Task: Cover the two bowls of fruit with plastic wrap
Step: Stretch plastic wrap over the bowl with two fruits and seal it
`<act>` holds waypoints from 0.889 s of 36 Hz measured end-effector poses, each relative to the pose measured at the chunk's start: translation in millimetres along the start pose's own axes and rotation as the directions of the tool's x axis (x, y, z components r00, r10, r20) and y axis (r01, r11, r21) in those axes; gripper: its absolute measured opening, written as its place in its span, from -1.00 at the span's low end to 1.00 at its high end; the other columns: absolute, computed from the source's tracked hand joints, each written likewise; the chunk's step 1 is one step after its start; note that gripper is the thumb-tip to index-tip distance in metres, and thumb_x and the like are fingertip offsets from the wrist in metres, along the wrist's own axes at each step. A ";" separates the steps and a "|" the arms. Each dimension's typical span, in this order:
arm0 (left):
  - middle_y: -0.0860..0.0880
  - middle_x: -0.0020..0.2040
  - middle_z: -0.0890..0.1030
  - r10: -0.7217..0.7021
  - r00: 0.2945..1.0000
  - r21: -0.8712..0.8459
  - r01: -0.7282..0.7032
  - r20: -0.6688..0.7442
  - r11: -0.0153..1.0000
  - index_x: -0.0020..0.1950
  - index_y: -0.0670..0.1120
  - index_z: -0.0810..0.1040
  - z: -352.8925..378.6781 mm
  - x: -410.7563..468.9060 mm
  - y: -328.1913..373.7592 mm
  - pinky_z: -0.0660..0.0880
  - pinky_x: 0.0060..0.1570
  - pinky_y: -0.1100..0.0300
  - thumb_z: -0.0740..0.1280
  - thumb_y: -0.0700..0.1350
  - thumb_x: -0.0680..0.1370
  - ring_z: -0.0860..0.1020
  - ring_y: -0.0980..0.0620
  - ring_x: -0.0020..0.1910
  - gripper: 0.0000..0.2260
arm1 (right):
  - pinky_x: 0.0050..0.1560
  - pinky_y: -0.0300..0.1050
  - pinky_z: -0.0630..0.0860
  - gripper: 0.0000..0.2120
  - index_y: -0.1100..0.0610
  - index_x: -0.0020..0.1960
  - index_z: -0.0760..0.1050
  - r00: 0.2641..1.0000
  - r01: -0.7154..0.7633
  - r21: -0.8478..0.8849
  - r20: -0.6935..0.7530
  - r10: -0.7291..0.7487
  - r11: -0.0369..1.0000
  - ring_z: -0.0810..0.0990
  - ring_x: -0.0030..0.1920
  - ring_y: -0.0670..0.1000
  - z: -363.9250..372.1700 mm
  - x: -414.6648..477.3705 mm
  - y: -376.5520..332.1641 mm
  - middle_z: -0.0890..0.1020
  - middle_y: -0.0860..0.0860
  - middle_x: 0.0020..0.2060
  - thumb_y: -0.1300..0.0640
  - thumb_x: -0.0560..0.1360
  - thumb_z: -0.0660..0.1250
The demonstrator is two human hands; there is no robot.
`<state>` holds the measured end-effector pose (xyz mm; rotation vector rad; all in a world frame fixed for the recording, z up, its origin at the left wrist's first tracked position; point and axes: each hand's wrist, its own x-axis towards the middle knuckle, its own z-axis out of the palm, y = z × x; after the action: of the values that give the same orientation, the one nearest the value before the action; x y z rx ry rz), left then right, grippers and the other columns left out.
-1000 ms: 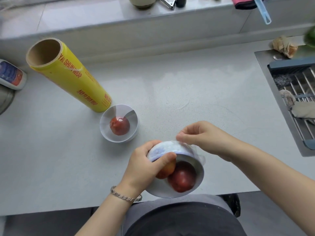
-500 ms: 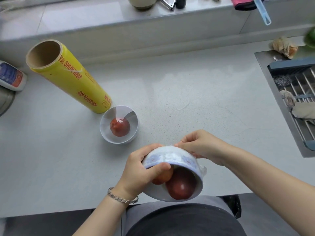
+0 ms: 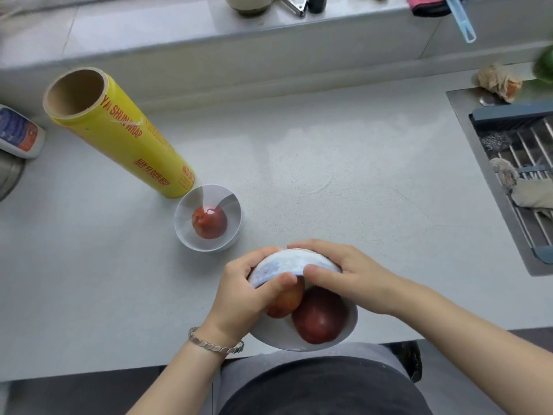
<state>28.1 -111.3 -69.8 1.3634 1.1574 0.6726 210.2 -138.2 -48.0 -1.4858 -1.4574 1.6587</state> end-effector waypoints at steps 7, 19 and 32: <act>0.08 -0.19 0.68 -0.006 0.996 -0.083 -0.001 -0.086 0.997 -0.07 -0.11 0.63 0.0 -1.0 -1.5 0.48 -0.13 0.30 0.41 0.32 0.21 0.59 0.16 -0.17 -0.44 | 0.03 -0.33 0.46 -0.36 0.04 0.12 0.55 0.996 -0.041 0.324 0.093 0.012 0.945 0.60 0.06 -0.15 -13.0 -7.4 19.7 0.65 -0.13 -0.01 -0.39 0.24 0.34; -0.10 0.01 0.68 -0.140 0.988 -0.203 0.151 0.069 0.968 0.00 -0.12 0.65 -6.1 6.8 2.2 0.51 0.06 0.15 0.32 0.20 0.34 0.61 0.02 0.03 -0.55 | -0.32 -0.34 0.50 -0.84 0.08 -0.17 0.61 0.989 0.048 0.448 -0.147 0.021 0.893 0.61 -0.37 -0.12 -10.2 -7.3 22.8 0.65 -0.07 -0.41 0.13 0.25 0.44; 0.18 -0.18 0.69 -0.053 0.999 -0.069 0.054 0.011 0.996 -0.09 -0.01 0.62 2.8 6.5 -2.1 0.47 -0.10 0.39 0.37 0.17 0.23 0.61 0.22 -0.14 -0.63 | -0.03 -0.28 0.55 -0.71 -0.08 0.00 0.57 0.996 -0.021 0.314 -0.076 0.048 0.949 0.64 -0.06 -0.12 -13.0 1.7 9.0 0.68 -0.10 -0.11 0.05 0.28 0.44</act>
<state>32.4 -106.8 -73.8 1.2715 1.1491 0.6617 224.1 -134.5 -54.7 -1.3889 -1.0699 1.7329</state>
